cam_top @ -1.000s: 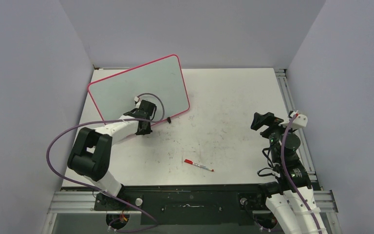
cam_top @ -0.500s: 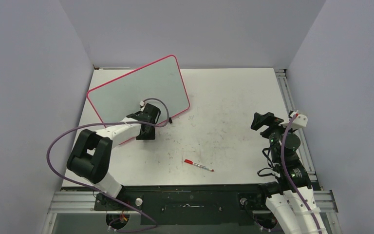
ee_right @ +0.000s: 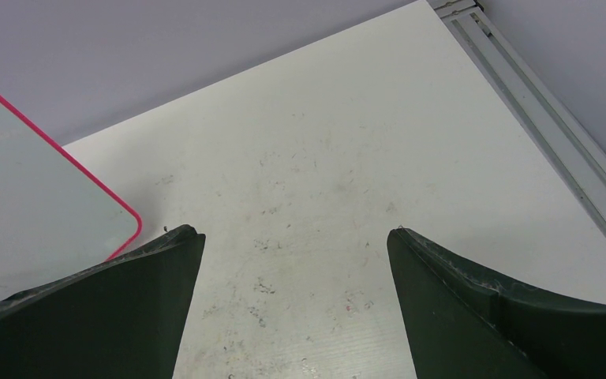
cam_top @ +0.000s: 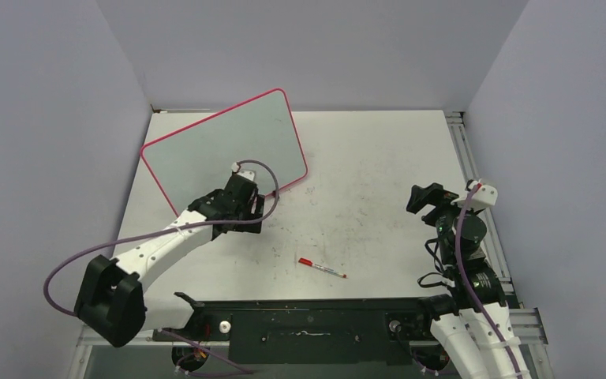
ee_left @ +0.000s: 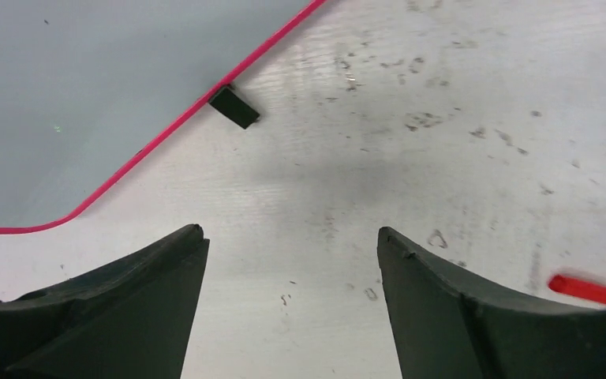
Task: Write a sentence on the whiteboard
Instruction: Move the whiteboard to the center of the board.
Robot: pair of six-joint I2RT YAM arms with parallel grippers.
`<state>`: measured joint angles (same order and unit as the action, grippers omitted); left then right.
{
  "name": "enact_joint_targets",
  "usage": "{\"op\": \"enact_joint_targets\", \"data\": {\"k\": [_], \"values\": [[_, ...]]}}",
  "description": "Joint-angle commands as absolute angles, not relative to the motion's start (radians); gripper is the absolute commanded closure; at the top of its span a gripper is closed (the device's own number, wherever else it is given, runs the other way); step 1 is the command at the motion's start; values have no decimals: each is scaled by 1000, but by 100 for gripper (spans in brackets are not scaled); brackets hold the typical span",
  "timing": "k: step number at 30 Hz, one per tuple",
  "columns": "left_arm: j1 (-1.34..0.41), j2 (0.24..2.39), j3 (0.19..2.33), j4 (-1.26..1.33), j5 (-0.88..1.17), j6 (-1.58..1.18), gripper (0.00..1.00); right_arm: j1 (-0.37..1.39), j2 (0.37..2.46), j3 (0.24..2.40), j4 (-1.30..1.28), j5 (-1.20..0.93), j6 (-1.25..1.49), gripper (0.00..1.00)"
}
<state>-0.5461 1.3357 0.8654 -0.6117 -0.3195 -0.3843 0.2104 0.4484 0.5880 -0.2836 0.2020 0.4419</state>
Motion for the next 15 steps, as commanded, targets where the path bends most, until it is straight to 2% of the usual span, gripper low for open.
{"op": "enact_joint_targets", "data": {"k": [1, 8, 15], "values": [[-627, 1188, 865, -570, -261, -277, 21, 213, 435, 660, -305, 198, 423, 10], [-796, 997, 763, -380, 82, 90, 17, 213, 452, 727, -378, 132, 433, 10], [-858, 1104, 725, -259, 216, 195, 17, 213, 467, 785, -449, 12, 423, 10]]}}
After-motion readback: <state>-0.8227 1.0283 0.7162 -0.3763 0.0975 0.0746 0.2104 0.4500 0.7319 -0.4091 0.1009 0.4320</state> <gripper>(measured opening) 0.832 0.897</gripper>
